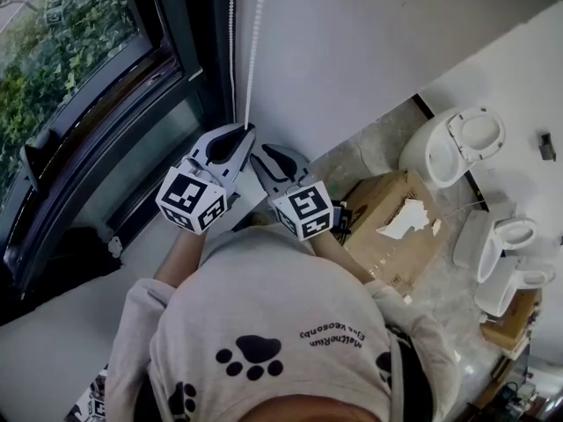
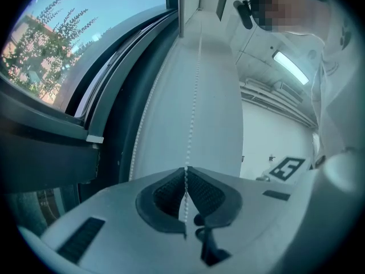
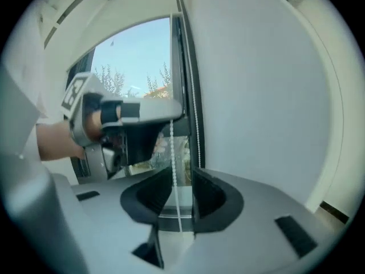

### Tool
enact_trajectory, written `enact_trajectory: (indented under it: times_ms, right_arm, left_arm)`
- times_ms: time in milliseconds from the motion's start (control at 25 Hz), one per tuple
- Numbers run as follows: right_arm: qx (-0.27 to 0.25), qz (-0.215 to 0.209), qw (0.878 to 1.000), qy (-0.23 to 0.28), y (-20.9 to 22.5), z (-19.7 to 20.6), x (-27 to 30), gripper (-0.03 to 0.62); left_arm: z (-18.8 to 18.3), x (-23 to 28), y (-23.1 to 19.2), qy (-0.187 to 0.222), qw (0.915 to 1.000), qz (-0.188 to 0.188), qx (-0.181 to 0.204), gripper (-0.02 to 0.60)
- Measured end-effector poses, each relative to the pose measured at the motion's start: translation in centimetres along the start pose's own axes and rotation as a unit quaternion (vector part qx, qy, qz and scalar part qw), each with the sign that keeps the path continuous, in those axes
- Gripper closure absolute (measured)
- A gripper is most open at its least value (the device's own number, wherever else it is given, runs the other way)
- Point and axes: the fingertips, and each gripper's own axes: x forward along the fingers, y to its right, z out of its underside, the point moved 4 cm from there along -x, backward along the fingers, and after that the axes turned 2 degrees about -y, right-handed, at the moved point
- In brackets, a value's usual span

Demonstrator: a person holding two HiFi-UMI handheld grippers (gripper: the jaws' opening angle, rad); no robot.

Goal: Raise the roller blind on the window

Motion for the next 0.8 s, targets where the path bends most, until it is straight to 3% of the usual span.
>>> enact_trajectory:
  times_ms: [160, 440, 560, 800]
  right_arm:
    - [0.017, -0.010, 0.998, 0.052, 0.1, -5.4, -2.8, 0.497]
    - [-0.041, -0.024, 0.992, 0.113, -1.6, -15.9, -4.9, 0.514]
    - [-0.062, -0.019, 0.991, 0.121, -1.8, -18.8, -4.9, 0.525]
    - [-0.057, -0.023, 0.986, 0.152, -1.8, -23.3, -4.7, 0.525]
  left_arm:
    - [-0.1, 0.0, -0.6, -0.001, 0.9999, -0.005, 0.012, 0.561]
    - [-0.1, 0.1, -0.5, 0.002, 1.0000, 0.001, 0.006, 0.561]
    - [0.0, 0.0, -0.1, 0.003, 1.0000, 0.006, 0.004, 0.561]
    - [-0.1, -0.2, 0.4, 0.009, 0.9999, 0.010, 0.000, 0.561]
